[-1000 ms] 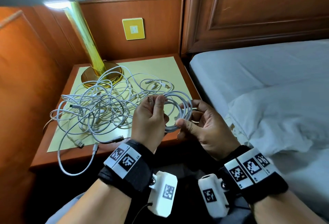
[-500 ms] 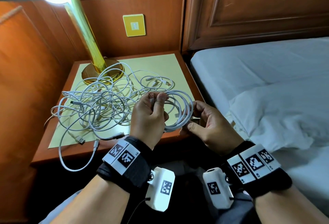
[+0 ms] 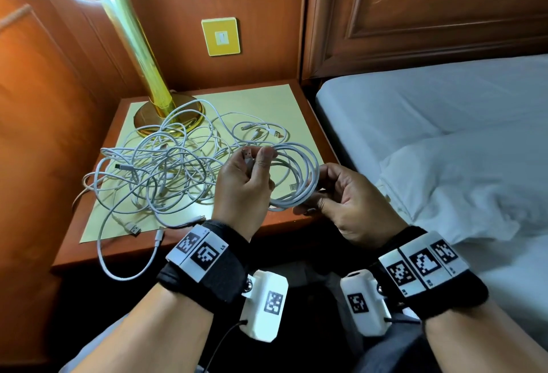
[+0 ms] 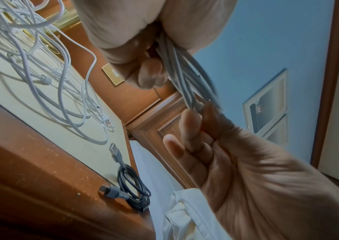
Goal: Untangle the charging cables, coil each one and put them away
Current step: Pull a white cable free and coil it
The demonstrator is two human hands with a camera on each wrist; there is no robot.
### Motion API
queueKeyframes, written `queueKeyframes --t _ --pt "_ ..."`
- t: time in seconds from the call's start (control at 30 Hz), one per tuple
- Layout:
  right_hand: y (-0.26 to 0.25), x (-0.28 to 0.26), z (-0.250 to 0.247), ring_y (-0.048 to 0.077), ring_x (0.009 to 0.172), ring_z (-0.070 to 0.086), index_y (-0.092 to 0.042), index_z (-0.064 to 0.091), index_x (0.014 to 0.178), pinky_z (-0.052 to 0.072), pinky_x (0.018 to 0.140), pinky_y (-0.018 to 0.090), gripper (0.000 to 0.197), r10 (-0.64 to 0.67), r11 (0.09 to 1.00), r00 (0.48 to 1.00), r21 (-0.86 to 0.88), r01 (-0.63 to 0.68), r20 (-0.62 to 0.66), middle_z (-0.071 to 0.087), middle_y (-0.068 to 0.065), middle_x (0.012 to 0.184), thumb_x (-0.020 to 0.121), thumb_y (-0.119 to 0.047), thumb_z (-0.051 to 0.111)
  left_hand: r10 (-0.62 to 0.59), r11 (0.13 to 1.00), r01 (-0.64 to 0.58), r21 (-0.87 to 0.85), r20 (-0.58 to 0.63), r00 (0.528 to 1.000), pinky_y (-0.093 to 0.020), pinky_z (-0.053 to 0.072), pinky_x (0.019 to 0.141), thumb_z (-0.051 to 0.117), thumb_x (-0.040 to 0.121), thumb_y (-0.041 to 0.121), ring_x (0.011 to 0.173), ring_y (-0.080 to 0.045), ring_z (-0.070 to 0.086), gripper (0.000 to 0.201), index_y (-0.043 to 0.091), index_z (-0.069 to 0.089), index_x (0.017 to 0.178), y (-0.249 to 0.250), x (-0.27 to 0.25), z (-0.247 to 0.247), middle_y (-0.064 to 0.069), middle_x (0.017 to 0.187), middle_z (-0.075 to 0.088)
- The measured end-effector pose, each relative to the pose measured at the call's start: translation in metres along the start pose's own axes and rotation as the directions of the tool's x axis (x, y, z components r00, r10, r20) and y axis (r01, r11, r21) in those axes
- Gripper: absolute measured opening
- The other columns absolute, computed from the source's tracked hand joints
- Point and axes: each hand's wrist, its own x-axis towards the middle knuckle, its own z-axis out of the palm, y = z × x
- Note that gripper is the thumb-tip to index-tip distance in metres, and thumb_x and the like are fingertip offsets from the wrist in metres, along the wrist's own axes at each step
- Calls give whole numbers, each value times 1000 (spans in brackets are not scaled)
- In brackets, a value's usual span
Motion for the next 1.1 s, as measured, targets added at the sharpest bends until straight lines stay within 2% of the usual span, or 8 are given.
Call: queueKeyframes --t 0.17,0.3,0.5,0.57,0.73,0.87,0.93,1.1 --pt "0 2 -2 32 89 73 -4 61 103 56 85 60 15 -7 999 999 -41 5 -42 73 18 95 91 4 65 -2 999 3 -42 29 1000 -21 37 48 54 102 28 50 -13 46 20 15 63 90 0 0 1 12 50 44" --pt "-1 0 1 25 84 75 -5 64 99 60 83 40 19 -26 999 999 -26 26 -23 74 15 92 86 6 70 -44 992 43 -122 -10 999 -23 35 46 55 101 28 50 -14 44 18 17 63 88 -1 -1 3 7 55 43" --pt "-3 -5 10 17 84 73 -17 72 100 58 85 31 20 -70 978 997 -196 71 12 76 2 89 82 -14 80 -57 976 42 -212 -66 996 -23 35 46 54 103 25 45 -11 42 20 18 61 85 -1 1 6 10 50 40" --pt "-2 -6 13 18 85 73 -18 72 97 58 87 37 15 -122 975 992 -191 114 -29 76 2 88 84 -19 79 -38 982 27 -185 -58 998 -26 36 50 54 102 27 45 -11 46 20 20 62 85 -1 1 6 13 49 44" --pt "2 -1 18 15 89 73 -17 64 98 55 80 26 13 -104 986 991 123 114 -86 75 -2 91 92 -5 65 -2 995 -6 -100 -86 996 -34 40 59 56 101 29 57 -18 51 18 29 63 85 -2 3 5 8 56 55" --pt "-2 1 25 22 86 74 -12 58 96 55 68 22 7 -5 923 987 378 65 -158 72 15 99 97 -5 56 17 997 -24 -79 -86 996 -30 37 57 51 104 23 54 -11 44 19 23 60 87 -1 6 4 6 57 50" --pt "-1 2 27 24 84 74 -16 54 95 55 66 24 7 54 899 977 435 42 -204 74 12 97 99 -11 56 31 999 -34 -41 -77 997 -27 34 54 47 106 21 52 -8 40 18 17 56 90 0 5 5 5 58 47" --pt "1 1 29 28 83 75 -8 48 106 59 72 35 9 118 851 958 524 39 -263 76 10 101 103 -16 49 154 966 -153 206 11 988 -23 33 51 40 107 20 53 -8 39 14 15 49 99 1 0 11 2 65 48"
